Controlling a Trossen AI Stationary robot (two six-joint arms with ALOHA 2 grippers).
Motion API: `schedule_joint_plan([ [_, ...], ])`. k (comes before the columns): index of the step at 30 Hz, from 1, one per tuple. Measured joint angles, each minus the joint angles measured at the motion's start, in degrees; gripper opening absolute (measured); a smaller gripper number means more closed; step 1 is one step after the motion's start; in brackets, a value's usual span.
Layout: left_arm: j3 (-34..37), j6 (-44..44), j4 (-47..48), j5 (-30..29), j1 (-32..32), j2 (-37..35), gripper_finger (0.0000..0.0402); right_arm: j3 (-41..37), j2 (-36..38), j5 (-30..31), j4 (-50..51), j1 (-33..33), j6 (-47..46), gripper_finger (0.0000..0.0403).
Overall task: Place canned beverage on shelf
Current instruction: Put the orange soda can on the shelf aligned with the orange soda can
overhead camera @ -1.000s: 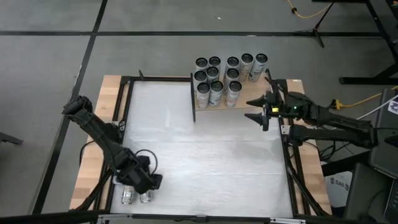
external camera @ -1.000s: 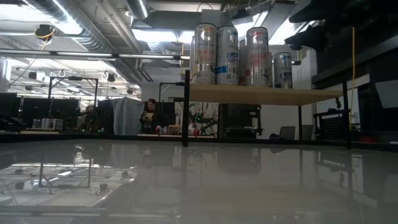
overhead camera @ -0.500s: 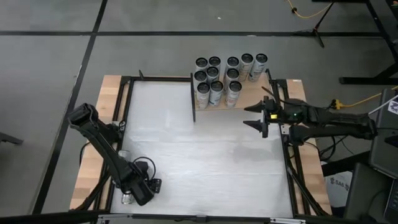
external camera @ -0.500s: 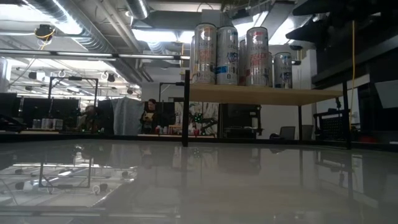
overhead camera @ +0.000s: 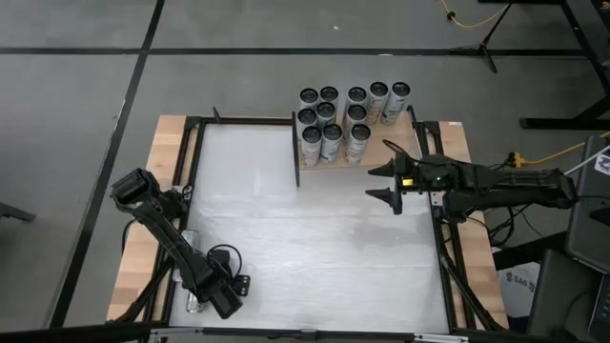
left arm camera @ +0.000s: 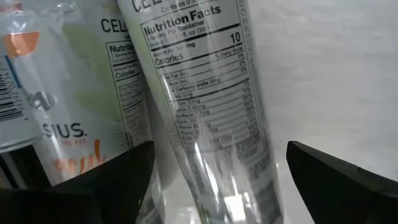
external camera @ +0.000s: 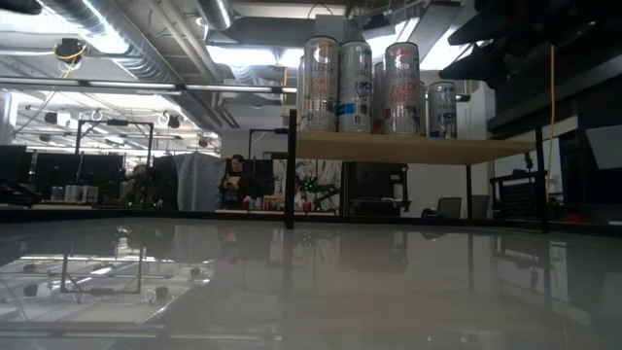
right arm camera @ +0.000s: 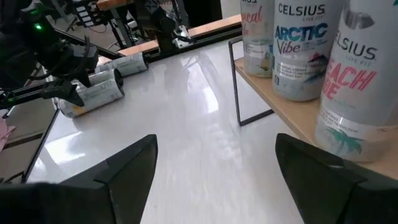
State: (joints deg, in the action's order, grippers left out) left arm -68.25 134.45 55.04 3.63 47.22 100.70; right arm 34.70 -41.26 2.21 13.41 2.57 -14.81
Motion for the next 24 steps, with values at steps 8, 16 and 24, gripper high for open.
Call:
schedule_joint_plan([
  [8, 0.04, -0.02, -0.19, 0.17, -0.09, 2.76, 0.0356, 0.00, -0.60, -0.13, -0.09, 0.02, -0.01, 0.0317],
  [16, 0.04, -0.02, -0.19, -0.40, -0.85, 2.87, 0.0356, 0.00, -0.63, -0.11, -0.04, 0.02, -0.09, 0.0317],
  [24, 0.04, -1.41, -0.16, -2.67, -2.01, 2.87, 0.0353, 0.00, -0.63, -0.11, -0.04, 0.02, -0.11, 0.0317],
])
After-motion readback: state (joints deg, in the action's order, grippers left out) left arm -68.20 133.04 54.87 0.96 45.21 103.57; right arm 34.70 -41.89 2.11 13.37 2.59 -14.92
